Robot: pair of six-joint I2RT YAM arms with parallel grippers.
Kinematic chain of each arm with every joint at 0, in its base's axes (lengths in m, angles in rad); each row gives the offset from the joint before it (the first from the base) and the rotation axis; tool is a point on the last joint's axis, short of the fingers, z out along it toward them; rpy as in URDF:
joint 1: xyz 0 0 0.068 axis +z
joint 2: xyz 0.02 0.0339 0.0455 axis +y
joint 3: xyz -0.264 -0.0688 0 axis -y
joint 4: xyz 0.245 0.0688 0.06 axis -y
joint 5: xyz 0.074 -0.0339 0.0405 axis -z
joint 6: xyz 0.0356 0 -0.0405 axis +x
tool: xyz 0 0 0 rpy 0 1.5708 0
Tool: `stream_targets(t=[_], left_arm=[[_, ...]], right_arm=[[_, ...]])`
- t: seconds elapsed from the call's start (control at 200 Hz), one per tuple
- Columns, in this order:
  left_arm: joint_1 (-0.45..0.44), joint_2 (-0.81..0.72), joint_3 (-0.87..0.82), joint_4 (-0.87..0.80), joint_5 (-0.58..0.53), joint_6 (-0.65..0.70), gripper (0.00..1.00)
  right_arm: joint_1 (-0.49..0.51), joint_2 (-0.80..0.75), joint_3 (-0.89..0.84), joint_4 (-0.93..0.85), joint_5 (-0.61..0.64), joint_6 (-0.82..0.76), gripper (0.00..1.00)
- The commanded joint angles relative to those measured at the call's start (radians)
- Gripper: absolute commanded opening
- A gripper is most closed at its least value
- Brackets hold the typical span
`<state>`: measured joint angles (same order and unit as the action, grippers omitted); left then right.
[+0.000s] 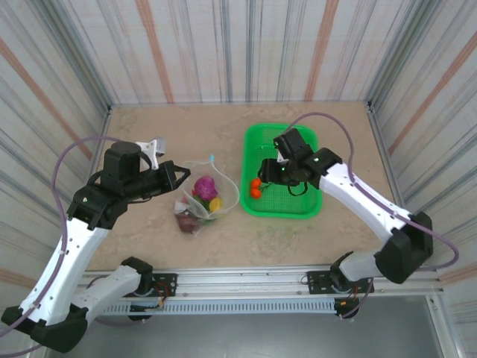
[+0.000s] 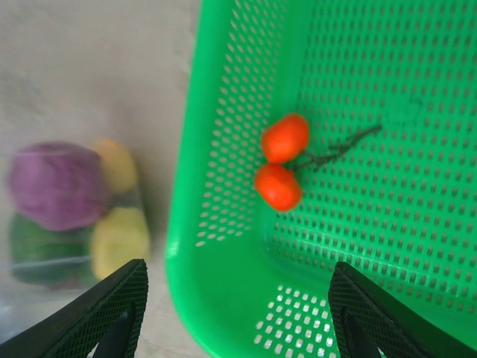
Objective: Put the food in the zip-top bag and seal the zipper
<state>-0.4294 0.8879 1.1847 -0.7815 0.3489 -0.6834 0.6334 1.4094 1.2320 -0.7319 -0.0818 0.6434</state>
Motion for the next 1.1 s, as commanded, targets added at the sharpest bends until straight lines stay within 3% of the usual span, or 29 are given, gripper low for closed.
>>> stream_targets(t=[0.0, 0.391, 0.816, 1.092], left_arm=[[0.011, -0.016, 0.003, 0.010, -0.018, 0.022, 0.00], [0.011, 0.009, -0.018, 0.020, 0.007, 0.013, 0.00], [0.011, 0.033, -0.053, 0.064, 0.041, -0.007, 0.00], [0.010, 0.028, -0.056, 0.064, 0.041, -0.011, 0.00]], right_arm=[[-0.006, 0.071, -0.020, 0.016, -0.029, -0.025, 0.67], [0.005, 0.344, 0.059, 0.045, 0.014, -0.081, 0.66], [0.041, 0.533, 0.133, 0.008, 0.162, -0.131, 0.65], [0.030, 0.533, 0.100, 0.034, 0.164, -0.123, 0.53]])
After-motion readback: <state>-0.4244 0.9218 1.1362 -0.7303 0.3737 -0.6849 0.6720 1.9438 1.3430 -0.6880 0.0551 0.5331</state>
